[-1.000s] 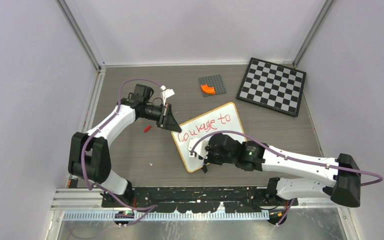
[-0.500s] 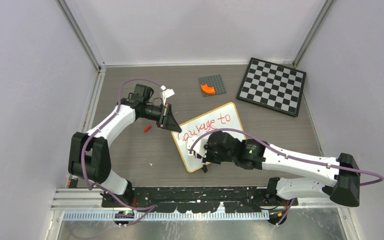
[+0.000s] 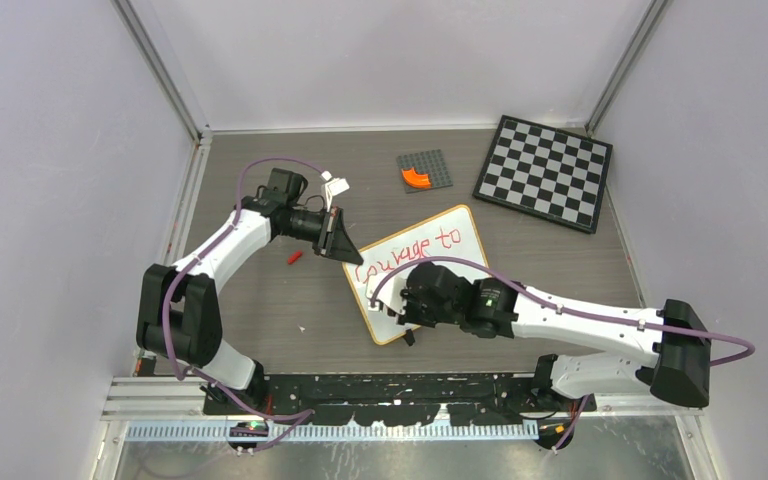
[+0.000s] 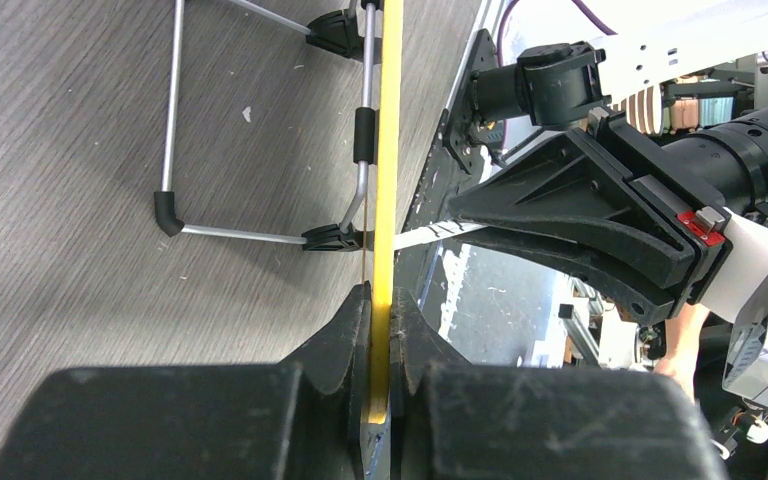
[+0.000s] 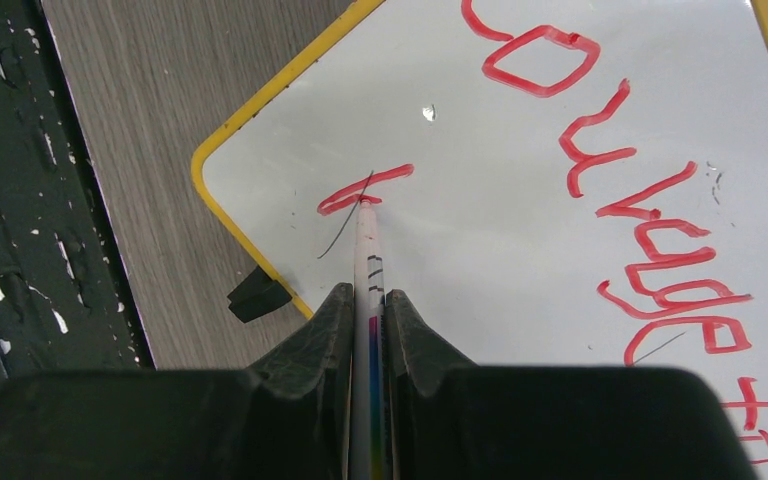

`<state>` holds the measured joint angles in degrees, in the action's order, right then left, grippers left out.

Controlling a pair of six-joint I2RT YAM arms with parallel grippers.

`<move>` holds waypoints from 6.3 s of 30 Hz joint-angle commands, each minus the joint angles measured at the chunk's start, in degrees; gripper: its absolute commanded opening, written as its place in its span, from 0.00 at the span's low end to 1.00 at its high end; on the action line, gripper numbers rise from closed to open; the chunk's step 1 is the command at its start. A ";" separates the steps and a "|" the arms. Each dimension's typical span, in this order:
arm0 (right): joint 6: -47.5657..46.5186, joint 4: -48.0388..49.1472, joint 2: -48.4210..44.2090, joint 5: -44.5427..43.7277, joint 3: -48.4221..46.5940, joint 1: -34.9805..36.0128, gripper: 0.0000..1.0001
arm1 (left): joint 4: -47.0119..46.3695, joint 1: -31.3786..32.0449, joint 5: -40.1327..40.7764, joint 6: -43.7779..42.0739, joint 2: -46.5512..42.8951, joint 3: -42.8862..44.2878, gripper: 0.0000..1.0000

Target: Write a sentence on the whiteboard

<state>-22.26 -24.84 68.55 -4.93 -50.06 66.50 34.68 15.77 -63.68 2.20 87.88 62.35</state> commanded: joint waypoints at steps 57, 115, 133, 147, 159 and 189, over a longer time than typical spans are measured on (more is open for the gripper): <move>2.01 -2.07 -2.89 0.15 0.31 -0.79 0.00 | 1.54 -0.04 5.94 -0.30 2.21 0.50 0.00; 0.75 -3.48 -2.34 -0.02 2.35 -2.13 0.00 | 1.21 -0.04 5.94 -0.44 2.91 0.41 0.00; 2.29 -7.44 -10.82 0.18 0.60 -5.61 0.00 | 1.38 0.01 6.02 -0.46 2.21 0.14 0.00; 3.07 -2.07 -9.53 -2.95 0.98 -7.05 0.00 | 0.92 -0.03 5.85 -0.22 2.23 0.04 0.00; 1.89 -1.31 -6.67 -3.68 2.78 -7.06 0.00 | 0.83 -0.04 5.74 -0.15 2.34 0.10 0.00; 2.46 -1.24 -9.89 -1.98 1.28 -9.14 0.00 | 0.81 -0.04 5.76 0.07 2.54 0.23 0.00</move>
<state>-20.67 -30.33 60.38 -3.57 -46.61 58.59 35.16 15.68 -64.49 1.02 88.71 62.65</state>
